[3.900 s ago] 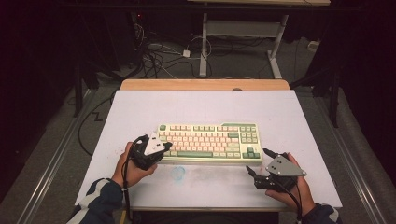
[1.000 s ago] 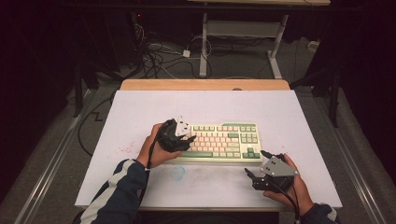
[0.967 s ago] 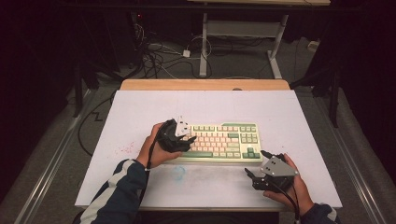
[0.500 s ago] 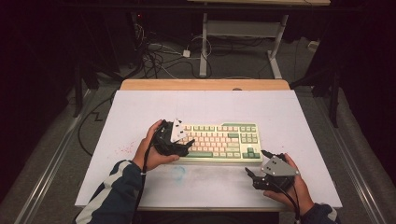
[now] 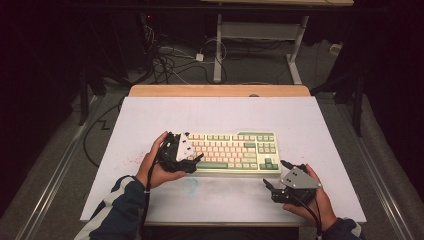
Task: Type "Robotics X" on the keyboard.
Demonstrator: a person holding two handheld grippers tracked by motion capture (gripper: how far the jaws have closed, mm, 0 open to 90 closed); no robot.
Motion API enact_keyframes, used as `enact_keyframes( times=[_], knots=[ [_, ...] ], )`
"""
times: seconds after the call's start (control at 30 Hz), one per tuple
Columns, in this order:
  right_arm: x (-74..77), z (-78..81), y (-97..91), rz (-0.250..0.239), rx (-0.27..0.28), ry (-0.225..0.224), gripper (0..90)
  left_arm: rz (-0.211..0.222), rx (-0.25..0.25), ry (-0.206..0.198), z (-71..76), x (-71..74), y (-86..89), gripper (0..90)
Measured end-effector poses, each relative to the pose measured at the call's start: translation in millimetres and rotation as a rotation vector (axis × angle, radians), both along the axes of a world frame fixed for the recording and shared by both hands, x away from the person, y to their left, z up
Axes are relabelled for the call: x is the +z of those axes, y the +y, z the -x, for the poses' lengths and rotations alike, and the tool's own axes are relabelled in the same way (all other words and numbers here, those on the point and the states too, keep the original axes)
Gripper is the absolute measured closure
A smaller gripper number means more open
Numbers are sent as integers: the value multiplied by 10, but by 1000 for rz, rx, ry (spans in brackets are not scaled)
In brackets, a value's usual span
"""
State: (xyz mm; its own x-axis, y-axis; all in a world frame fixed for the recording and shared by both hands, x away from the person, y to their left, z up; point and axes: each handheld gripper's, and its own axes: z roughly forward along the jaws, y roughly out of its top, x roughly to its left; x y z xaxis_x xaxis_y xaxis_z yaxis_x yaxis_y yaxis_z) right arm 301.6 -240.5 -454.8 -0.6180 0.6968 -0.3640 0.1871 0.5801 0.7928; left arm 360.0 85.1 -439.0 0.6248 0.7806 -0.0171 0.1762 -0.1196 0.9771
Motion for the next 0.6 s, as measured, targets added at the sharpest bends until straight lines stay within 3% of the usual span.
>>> enact_keyframes(
  times=[0.23,0.47,0.6],
  knots=[
    [-2,-2,2,-1,-1,1,213,4,10,-13,79,-45,102,191],
    [-11,-8,4,0,-4,5,217,-32,29,-20,132,-132,230,191],
    [-21,0,13,6,4,10,278,-36,44,-17,167,-166,310,191]
  ],
)
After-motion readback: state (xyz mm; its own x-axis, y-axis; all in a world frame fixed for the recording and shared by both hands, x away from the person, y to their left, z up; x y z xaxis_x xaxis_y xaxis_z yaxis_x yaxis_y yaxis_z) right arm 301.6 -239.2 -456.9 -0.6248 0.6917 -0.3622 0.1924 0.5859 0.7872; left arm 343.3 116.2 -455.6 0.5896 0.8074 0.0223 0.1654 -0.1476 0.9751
